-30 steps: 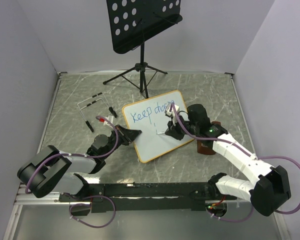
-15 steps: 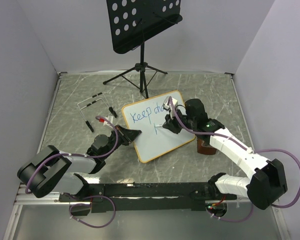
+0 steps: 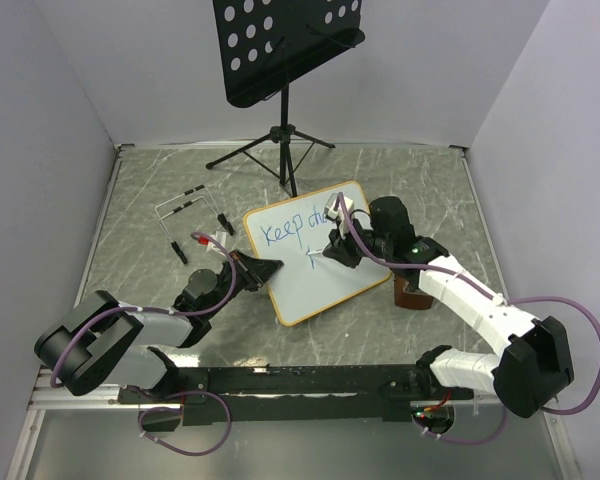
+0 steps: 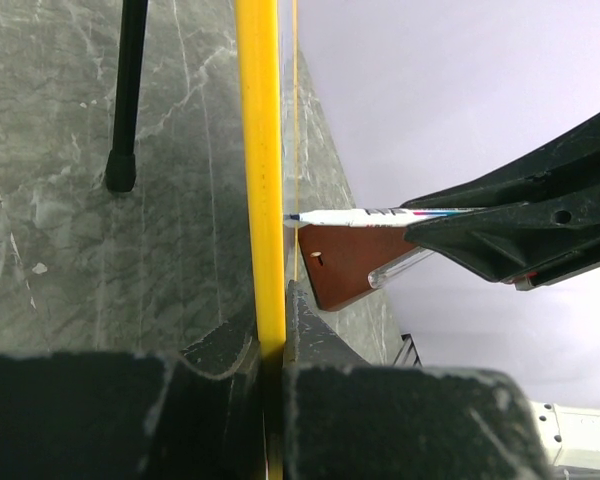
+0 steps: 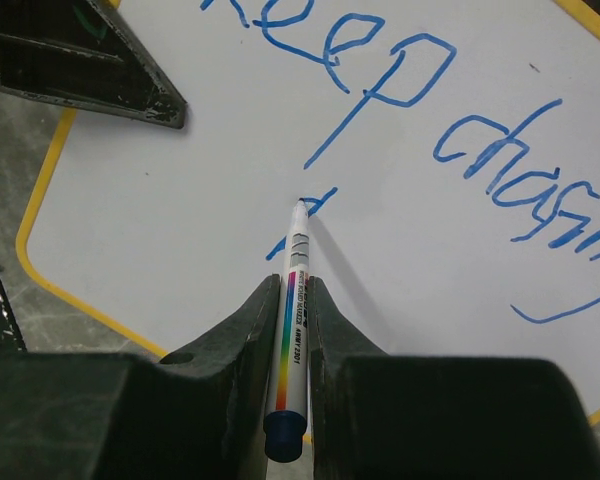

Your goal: Write a sentence on the whiteboard

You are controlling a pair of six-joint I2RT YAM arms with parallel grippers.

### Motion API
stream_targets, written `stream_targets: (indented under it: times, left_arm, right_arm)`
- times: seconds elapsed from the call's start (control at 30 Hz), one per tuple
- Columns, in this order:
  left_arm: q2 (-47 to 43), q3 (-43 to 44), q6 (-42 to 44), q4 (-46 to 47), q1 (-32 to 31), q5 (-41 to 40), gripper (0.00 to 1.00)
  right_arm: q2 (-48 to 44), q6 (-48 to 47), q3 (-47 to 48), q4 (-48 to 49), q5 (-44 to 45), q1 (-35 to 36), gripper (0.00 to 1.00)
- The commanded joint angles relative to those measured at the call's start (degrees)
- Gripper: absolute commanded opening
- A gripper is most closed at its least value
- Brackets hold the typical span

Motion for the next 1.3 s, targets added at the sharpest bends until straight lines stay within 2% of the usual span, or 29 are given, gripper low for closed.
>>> stream_targets:
  times: [0.0, 0.47, 1.27]
  left_arm:
    - [-0.96, 0.27, 3.23, 6.21, -0.42, 1.15, 0.01]
    - [-1.58, 0.27, 3.32, 5.59, -0.50, 1.14, 0.01]
    - [-0.88, 0.18, 3.32, 6.38, -0.50, 1.50, 0.01]
  right_arm:
    - [-2.24, -0.38, -0.33, -0.37, -1.86, 0.28, 0.00]
    - [-5.41, 0.50, -1.30, -0.63, -0.36, 0.19, 0.00]
    - [-0.31, 1.21, -0.78, -1.34, 0.52, 0.28, 0.00]
